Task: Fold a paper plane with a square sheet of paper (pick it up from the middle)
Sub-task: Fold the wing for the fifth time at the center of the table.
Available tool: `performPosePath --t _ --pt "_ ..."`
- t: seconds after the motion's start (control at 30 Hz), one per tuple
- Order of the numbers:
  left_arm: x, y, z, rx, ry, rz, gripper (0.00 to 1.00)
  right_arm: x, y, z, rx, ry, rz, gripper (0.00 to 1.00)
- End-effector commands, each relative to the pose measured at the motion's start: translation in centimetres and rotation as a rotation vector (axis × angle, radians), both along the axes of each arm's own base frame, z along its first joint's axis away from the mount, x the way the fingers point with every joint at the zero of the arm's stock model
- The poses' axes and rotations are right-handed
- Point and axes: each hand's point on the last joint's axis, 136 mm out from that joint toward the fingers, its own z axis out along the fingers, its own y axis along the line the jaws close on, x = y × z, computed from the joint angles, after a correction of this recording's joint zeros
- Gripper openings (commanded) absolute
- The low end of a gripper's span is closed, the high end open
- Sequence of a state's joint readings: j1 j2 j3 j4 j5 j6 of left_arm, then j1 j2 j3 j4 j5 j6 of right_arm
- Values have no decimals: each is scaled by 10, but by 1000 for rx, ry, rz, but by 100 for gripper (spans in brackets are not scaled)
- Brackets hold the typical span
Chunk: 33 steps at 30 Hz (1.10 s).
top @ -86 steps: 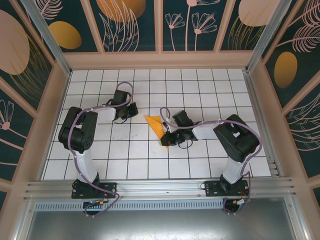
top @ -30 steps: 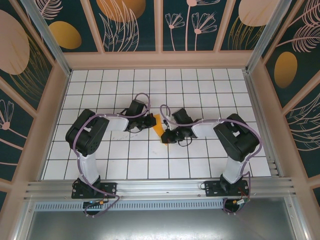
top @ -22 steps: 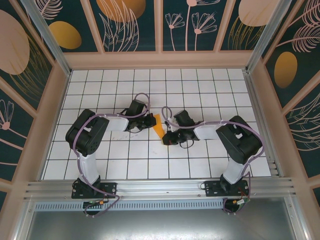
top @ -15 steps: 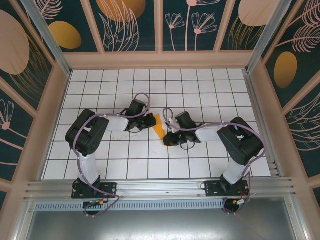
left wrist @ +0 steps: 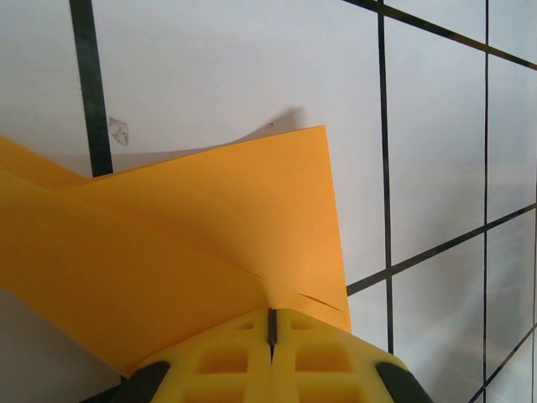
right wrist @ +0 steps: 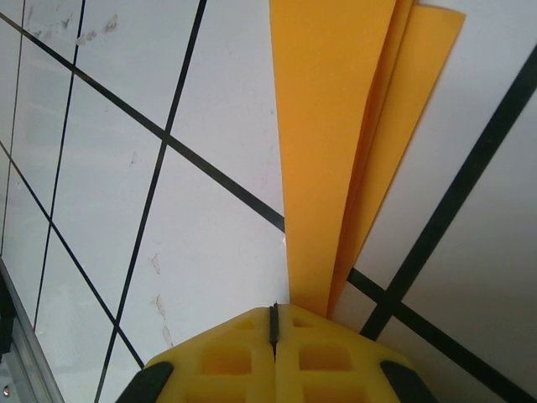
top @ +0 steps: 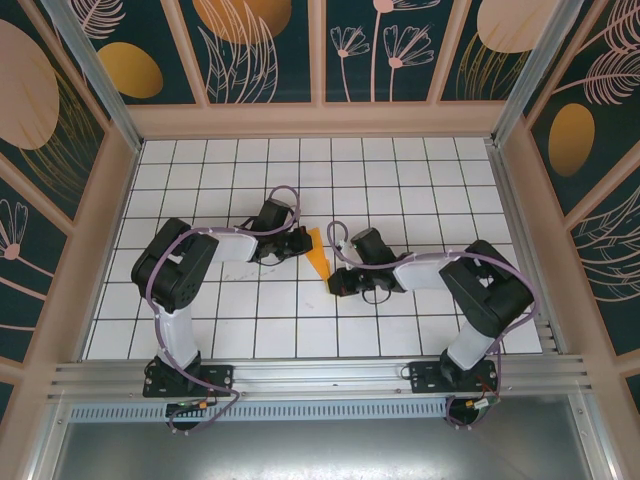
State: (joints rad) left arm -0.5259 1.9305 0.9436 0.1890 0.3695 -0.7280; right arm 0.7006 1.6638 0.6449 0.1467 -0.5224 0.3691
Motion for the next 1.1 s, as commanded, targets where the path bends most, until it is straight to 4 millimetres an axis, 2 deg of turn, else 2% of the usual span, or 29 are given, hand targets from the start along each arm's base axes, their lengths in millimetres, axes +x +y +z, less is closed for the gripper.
performPosePath --t 0.0,0.17,0.27,0.4,0.5,0.57,0.6,0.63,0.73,0.9,1.07 --pt "-34 67 -88 324 187 116 0 -67 -45 -40 -205 256 17 3" --pt "-29 56 -78 275 164 89 0 -58 -47 -36 -223 213 -14 2" --pt "-25 48 -67 235 139 63 0 -44 -43 -22 -202 149 -46 3" --pt "-16 32 -42 166 91 20 0 -8 -24 23 -112 3 -113 7" --pt "-6 20 -13 113 36 -7 0 18 -20 58 -44 -81 -201 13" --pt "-5 16 5 85 8 -17 6 32 -25 72 -25 -107 -266 21" --pt "6 8 26 50 -33 -21 10 39 -28 77 -21 -118 -297 27" --pt "8 4 38 28 -52 -22 14 45 -31 81 -15 -125 -320 30" --pt "12 0 64 -5 -87 -9 26 62 -42 89 -5 -143 -392 42" --pt "12 8 69 81 -68 78 49 92 -65 99 -6 -187 -512 63" --pt "4 8 61 225 -52 149 64 119 -95 96 -27 -214 -599 78"
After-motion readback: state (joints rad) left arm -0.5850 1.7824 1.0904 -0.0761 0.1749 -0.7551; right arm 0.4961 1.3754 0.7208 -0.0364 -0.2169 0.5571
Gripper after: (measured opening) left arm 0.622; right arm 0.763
